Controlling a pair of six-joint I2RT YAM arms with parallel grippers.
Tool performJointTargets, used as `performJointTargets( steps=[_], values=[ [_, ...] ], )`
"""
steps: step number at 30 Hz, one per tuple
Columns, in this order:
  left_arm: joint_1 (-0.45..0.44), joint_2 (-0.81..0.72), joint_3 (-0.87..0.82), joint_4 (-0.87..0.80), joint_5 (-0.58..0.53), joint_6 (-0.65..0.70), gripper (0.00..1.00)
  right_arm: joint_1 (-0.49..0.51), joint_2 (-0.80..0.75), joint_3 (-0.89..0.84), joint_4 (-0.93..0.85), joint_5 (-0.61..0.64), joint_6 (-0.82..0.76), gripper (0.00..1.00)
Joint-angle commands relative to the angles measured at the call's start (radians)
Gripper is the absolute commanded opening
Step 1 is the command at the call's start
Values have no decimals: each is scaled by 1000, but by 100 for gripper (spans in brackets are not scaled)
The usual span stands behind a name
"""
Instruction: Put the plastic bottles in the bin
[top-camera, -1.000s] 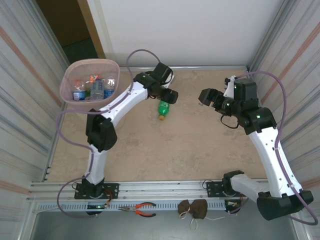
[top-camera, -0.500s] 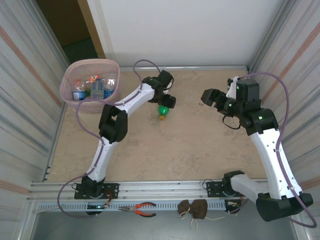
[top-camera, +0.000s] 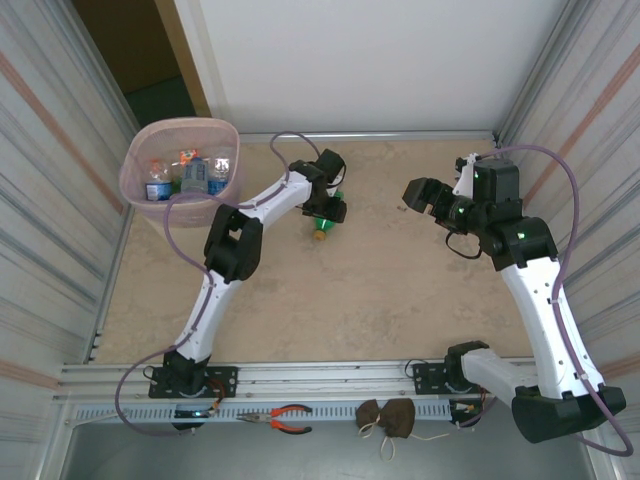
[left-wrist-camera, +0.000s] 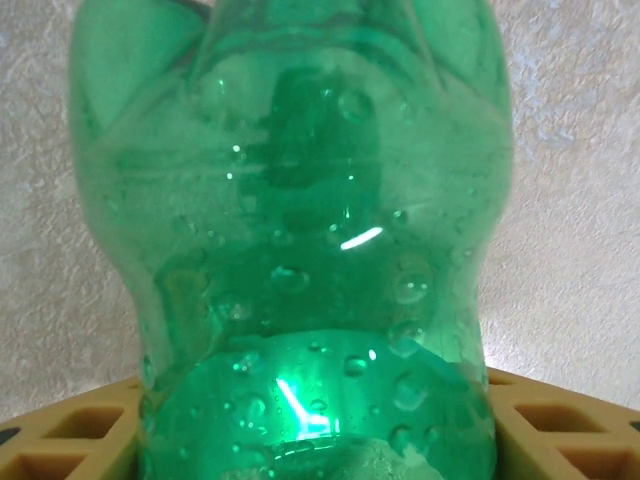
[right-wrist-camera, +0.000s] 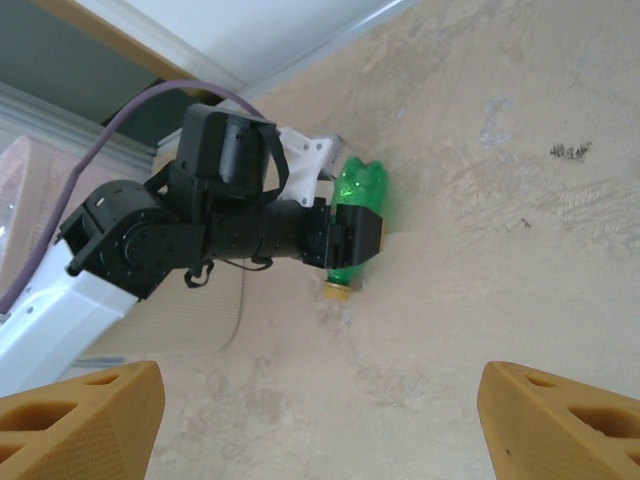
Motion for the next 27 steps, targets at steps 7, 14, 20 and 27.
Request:
performJointTargets(
  steps=[7,14,20,27],
  values=[
    [-1,-163,-3,-12,13,25,56,-13,-23,28,-15,-9,-31,81],
    [0,-309,2,-36,22,40,53,-13,-24,22,-11,-9,-29,81],
    [6,-474,15,-24,52,27,53,-13,-15,15,5,-24,-21,81],
    [37,-647,59,-9,-22,-64,57,-12,-14,11,22,-37,-12,80]
  ],
)
